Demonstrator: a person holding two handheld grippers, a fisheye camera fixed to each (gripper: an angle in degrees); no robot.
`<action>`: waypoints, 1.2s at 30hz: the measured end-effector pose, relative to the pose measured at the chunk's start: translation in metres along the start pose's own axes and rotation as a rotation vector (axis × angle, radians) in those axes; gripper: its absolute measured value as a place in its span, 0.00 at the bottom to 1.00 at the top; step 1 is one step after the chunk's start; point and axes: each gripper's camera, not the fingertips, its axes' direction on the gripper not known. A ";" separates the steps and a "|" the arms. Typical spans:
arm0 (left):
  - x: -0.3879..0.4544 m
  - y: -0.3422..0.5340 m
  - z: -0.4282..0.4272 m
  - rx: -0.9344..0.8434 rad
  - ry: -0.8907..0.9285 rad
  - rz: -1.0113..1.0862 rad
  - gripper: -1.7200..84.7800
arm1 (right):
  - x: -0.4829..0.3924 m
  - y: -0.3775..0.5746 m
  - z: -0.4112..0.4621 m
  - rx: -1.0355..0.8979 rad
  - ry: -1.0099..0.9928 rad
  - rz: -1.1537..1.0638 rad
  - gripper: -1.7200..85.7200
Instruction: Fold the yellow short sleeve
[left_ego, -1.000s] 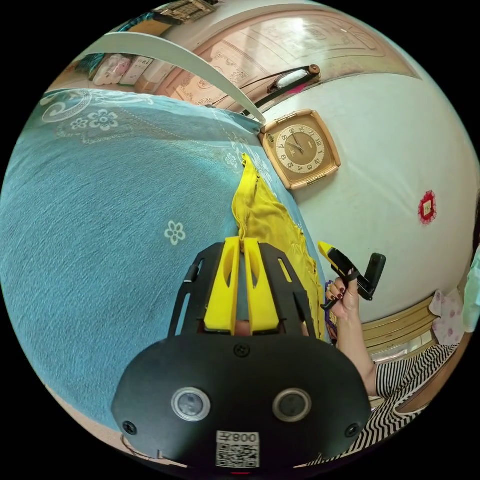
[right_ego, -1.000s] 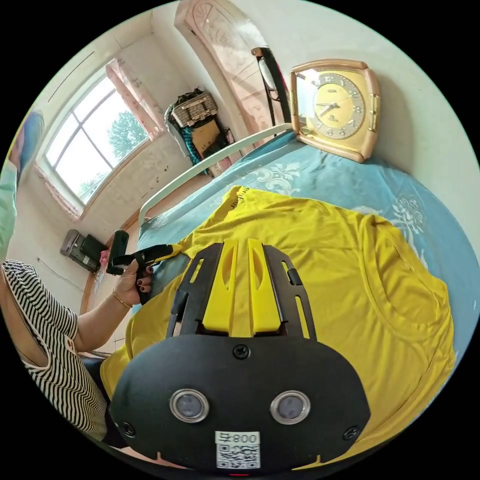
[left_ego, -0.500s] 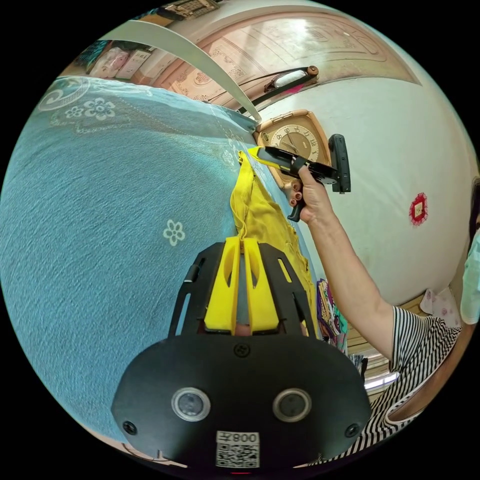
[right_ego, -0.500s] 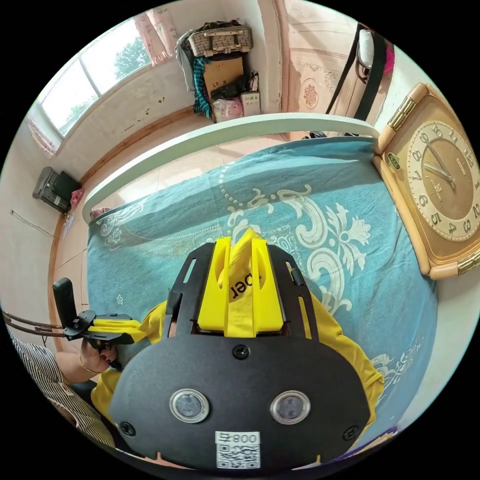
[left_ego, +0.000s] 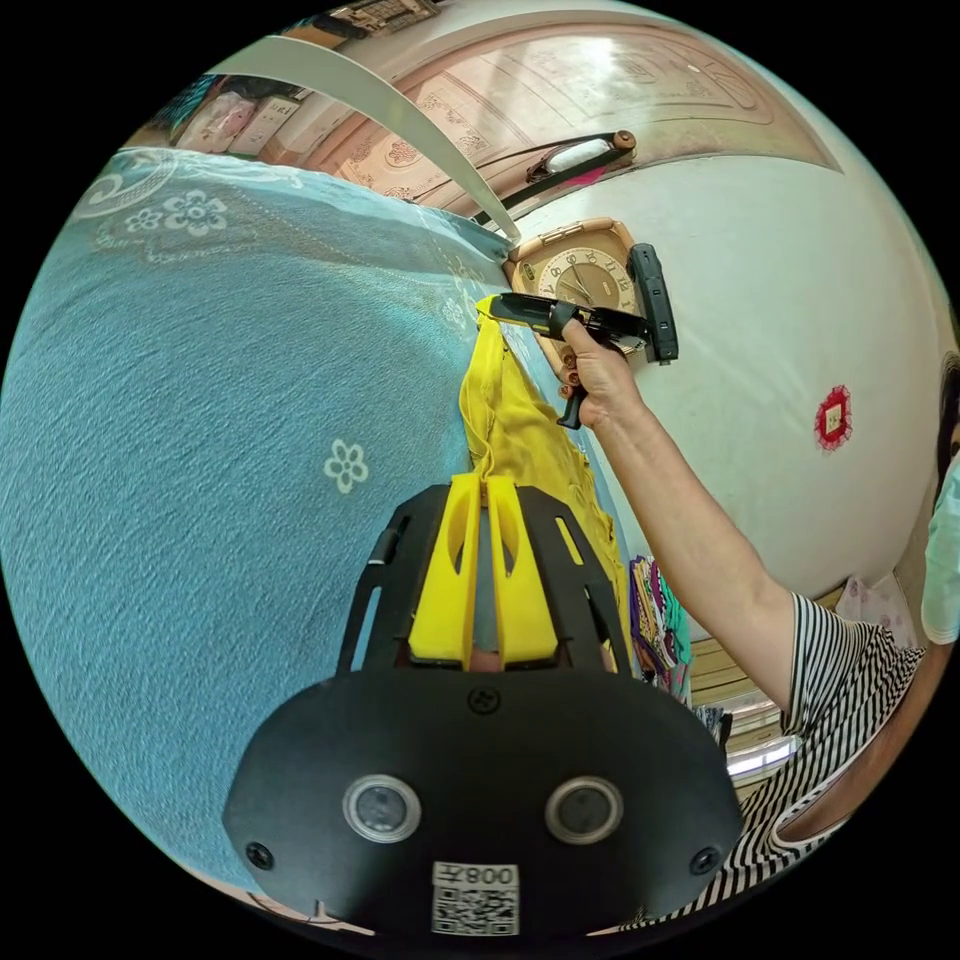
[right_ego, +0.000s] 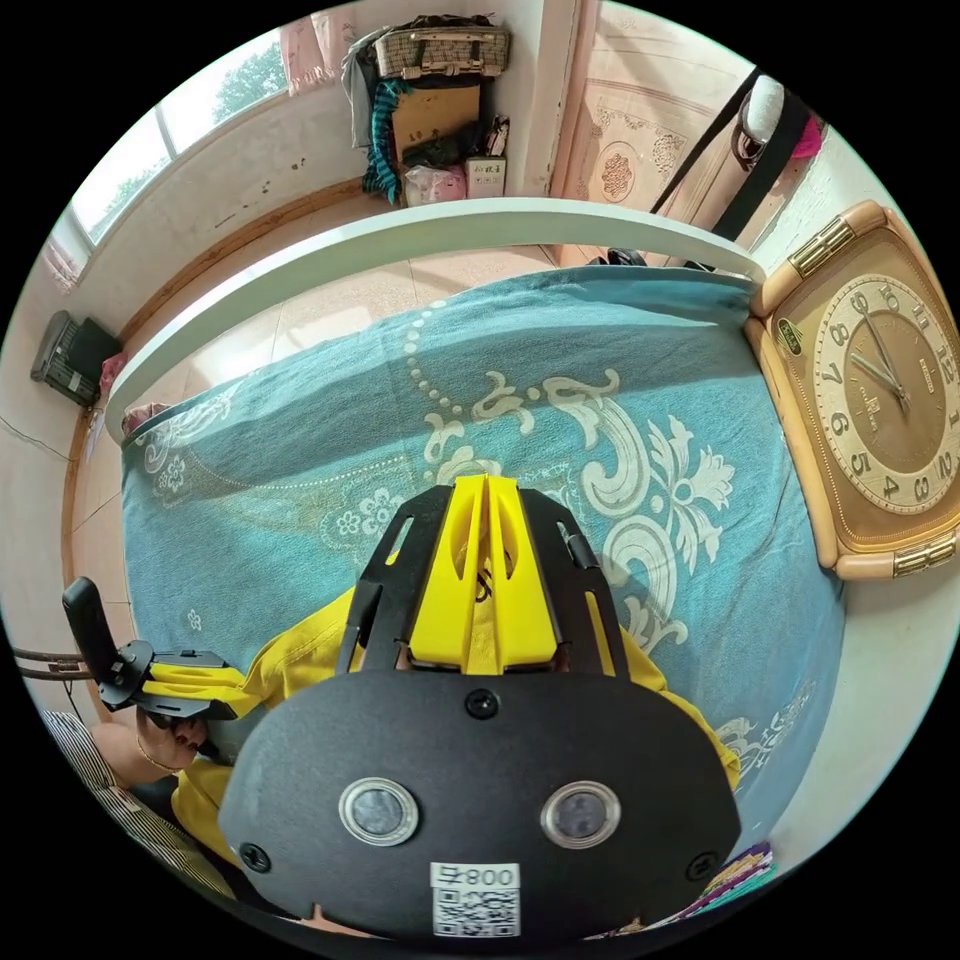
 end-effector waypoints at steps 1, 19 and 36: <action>0.001 0.003 0.000 0.000 -0.002 0.001 0.04 | 0.008 0.002 -0.004 0.020 -0.013 0.015 0.03; 0.137 0.083 0.042 -0.070 0.037 0.500 0.04 | 0.215 0.166 -0.125 0.314 -0.477 0.277 0.03; 0.161 0.179 0.180 -0.367 -0.121 0.514 0.04 | 0.306 0.279 -0.100 0.140 -0.536 0.363 0.03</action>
